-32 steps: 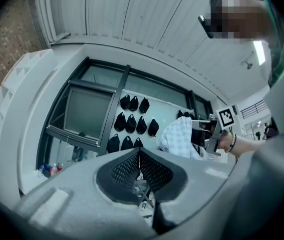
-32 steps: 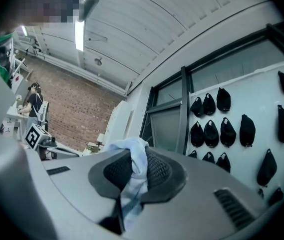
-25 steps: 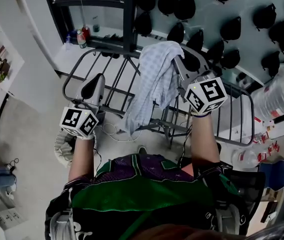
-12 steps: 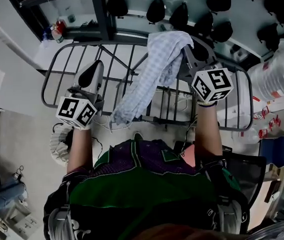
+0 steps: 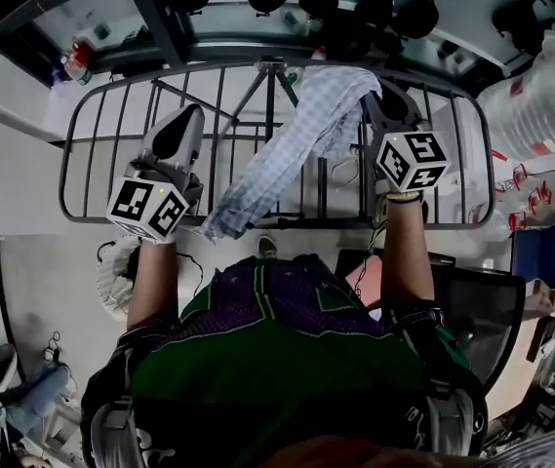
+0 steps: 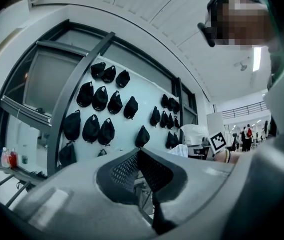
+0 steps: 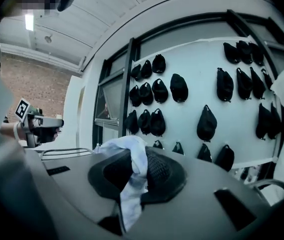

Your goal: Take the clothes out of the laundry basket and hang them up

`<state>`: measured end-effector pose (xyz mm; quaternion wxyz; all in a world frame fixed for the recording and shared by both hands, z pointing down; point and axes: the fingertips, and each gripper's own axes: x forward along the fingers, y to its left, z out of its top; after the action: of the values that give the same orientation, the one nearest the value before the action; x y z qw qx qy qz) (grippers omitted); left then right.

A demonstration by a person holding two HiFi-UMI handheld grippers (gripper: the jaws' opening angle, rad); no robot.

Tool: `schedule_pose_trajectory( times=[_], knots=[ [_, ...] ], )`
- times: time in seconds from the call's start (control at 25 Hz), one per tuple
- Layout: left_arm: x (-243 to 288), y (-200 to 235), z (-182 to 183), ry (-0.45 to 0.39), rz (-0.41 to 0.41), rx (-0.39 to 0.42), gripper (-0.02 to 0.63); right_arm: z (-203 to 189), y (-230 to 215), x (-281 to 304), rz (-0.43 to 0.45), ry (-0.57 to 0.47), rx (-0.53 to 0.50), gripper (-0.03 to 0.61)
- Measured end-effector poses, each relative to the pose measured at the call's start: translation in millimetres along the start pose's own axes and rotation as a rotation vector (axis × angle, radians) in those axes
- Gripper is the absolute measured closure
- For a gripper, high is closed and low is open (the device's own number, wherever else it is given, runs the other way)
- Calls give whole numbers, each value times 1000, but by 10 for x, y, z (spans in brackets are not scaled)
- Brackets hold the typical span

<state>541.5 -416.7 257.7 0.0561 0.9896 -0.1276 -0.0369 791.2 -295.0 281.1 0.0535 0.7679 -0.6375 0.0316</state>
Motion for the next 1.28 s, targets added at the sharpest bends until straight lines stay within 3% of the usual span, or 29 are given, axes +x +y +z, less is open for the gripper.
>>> schedule_pose_trajectory(
  times=[0.68, 0.96, 1.28],
  knots=[
    [274, -268, -252, 48, -70, -10, 595, -1343, -601, -308, -145, 242, 137, 529],
    [292, -335, -265, 44, -93, -21, 595, -1476, -763, -647, -212, 291, 136, 452],
    [230, -503, -268, 35, -136, -31, 595, -1777, -603, -1168, -170, 416, 120, 430]
  ],
)
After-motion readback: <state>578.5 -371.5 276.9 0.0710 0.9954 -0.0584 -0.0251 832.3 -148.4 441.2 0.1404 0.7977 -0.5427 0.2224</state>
